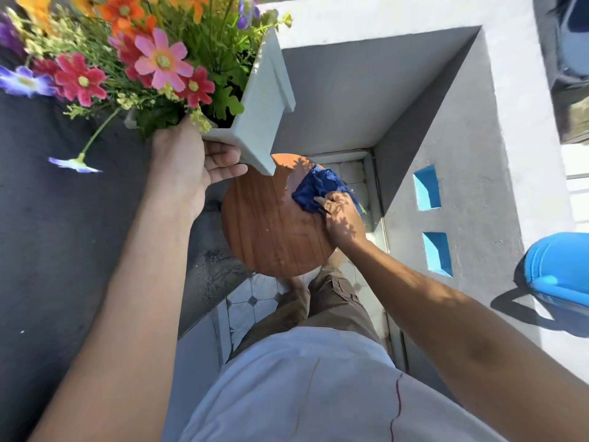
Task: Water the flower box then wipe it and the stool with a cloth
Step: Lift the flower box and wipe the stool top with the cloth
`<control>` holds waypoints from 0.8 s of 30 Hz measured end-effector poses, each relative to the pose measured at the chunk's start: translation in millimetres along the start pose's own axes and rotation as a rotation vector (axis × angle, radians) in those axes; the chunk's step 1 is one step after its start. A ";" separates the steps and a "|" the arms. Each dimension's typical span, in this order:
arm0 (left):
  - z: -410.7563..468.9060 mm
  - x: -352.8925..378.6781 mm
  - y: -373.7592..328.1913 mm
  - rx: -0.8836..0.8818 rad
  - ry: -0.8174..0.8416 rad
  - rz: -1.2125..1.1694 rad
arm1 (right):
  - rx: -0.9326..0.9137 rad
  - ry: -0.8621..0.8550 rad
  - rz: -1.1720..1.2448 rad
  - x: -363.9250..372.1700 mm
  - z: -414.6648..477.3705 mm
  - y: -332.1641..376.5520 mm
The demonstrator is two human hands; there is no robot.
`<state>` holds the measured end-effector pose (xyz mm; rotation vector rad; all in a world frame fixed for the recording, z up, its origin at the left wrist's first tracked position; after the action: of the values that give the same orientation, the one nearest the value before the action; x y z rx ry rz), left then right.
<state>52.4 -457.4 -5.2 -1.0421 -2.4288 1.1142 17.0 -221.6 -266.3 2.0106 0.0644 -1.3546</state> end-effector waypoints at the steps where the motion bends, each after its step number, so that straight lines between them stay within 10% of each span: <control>1: -0.4 0.0 0.4 0.001 -0.001 0.004 | 0.029 -0.019 0.009 3.8 -2.8 5.1; 19: -3.3 -0.8 -0.2 -0.011 0.009 -0.037 | -0.492 0.123 -0.063 94.0 -59.9 117.0; 24: -4.5 -2.9 1.9 -0.002 -0.004 -0.042 | -0.308 -0.020 -0.173 46.6 -3.9 67.5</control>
<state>57.6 -456.1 -3.5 -0.9854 -2.4435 1.1017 68.5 -285.4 -269.1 1.7634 0.4209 -1.3765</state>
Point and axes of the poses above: each hand's wrist, its own z-axis towards the middle knuckle, its own x-axis out of the palm, y = z × x, the point moved 2 cm from there along z, towards the middle knuckle, and after that the axes turned 6 degrees about -x, right-handed, at the moved point
